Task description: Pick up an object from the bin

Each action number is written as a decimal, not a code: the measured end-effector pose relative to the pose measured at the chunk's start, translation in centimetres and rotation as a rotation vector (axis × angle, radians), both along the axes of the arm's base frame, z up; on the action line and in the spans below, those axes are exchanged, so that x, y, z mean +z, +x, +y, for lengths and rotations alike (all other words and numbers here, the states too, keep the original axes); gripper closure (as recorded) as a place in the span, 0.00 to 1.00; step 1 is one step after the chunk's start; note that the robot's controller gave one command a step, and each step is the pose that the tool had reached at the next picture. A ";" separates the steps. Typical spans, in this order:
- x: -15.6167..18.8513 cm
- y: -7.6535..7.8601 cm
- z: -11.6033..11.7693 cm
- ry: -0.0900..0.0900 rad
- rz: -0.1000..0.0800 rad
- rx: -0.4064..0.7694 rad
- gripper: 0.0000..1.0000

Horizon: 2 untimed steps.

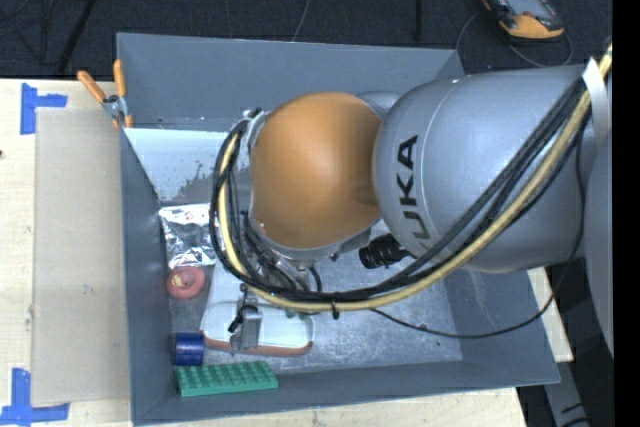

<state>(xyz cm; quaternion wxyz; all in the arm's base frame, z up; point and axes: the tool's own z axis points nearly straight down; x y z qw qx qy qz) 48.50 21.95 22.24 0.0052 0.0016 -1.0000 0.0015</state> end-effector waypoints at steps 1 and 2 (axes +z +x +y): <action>0.4 0.2 -0.2 0.002 -0.008 -0.006 1.00; -10.3 0.2 2.2 0.002 -0.002 0.248 1.00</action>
Offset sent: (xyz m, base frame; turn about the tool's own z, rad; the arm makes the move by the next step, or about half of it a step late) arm 0.0000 0.0000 0.0000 0.0000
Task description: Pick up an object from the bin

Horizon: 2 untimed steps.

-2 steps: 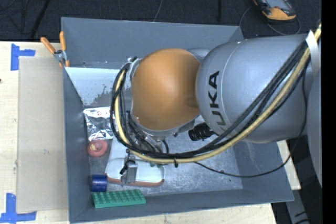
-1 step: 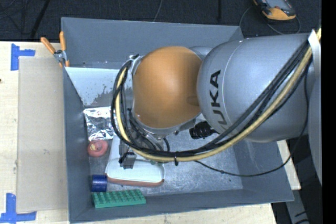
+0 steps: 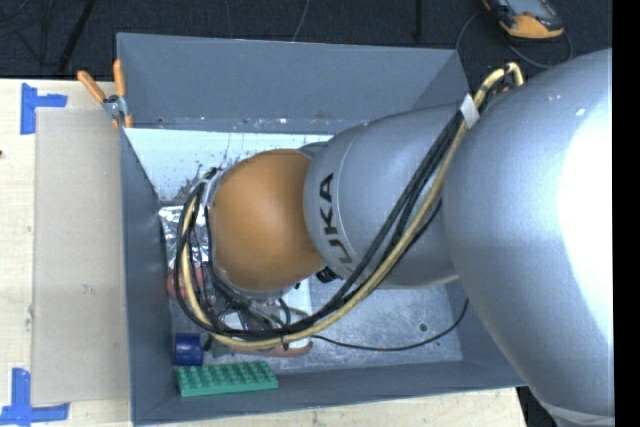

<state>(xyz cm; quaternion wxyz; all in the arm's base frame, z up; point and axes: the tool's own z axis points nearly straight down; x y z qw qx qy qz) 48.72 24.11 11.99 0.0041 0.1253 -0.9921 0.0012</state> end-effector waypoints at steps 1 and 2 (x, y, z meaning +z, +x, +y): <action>9.4 -0.5 0.0 0.007 -0.015 -0.027 1.00; 8.9 -0.6 -0.1 0.003 -0.008 -0.030 0.00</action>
Offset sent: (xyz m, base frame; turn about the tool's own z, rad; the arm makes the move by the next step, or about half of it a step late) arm -0.0070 0.0001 0.0899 0.0263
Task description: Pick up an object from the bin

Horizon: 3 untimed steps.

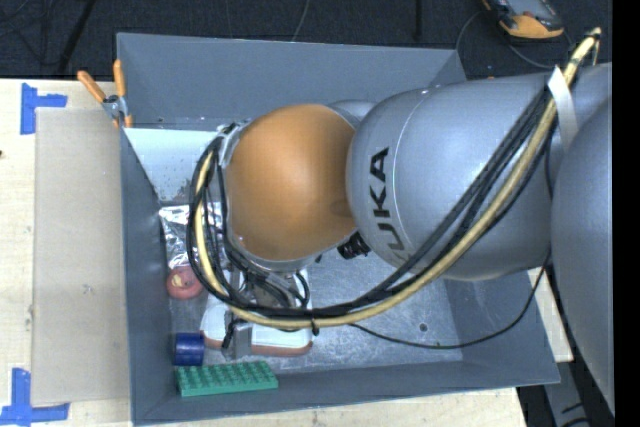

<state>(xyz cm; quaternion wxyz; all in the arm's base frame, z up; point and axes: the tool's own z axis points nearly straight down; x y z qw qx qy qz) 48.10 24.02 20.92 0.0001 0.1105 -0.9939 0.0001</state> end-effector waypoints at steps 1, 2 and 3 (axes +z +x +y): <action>-14.1 6.1 -3.4 -0.001 0.000 0.341 0.00; -13.9 6.1 -3.3 0.001 -0.002 0.339 1.00; -1.9 3.9 -1.4 0.003 -0.009 0.366 1.00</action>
Offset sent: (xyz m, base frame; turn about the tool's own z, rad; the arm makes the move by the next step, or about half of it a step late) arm 0.0598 -0.0322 -0.1392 -0.3439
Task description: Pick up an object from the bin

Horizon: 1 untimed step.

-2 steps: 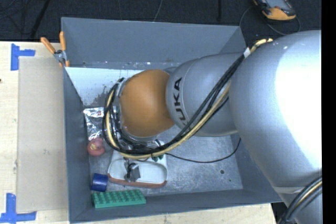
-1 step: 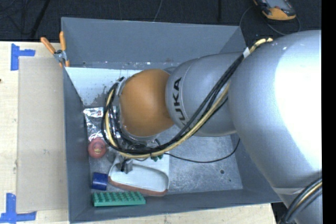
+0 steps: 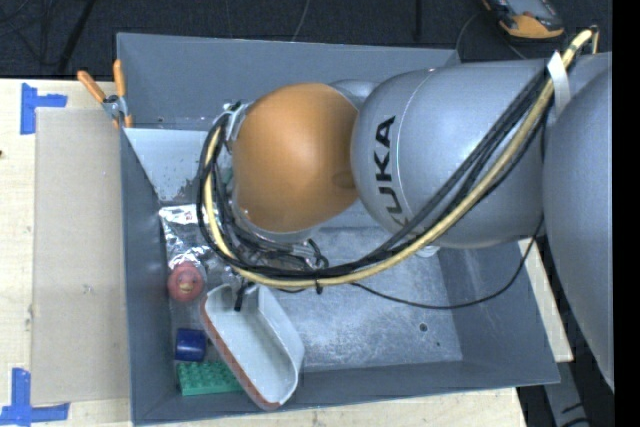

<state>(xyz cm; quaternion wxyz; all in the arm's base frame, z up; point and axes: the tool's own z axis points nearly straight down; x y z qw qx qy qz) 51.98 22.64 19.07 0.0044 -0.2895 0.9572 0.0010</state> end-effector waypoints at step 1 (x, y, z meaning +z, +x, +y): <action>15.9 -4.1 1.5 0.001 -0.002 0.034 1.00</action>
Offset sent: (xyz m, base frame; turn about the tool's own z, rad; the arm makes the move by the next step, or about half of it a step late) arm -0.0419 0.0147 0.1549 -0.0364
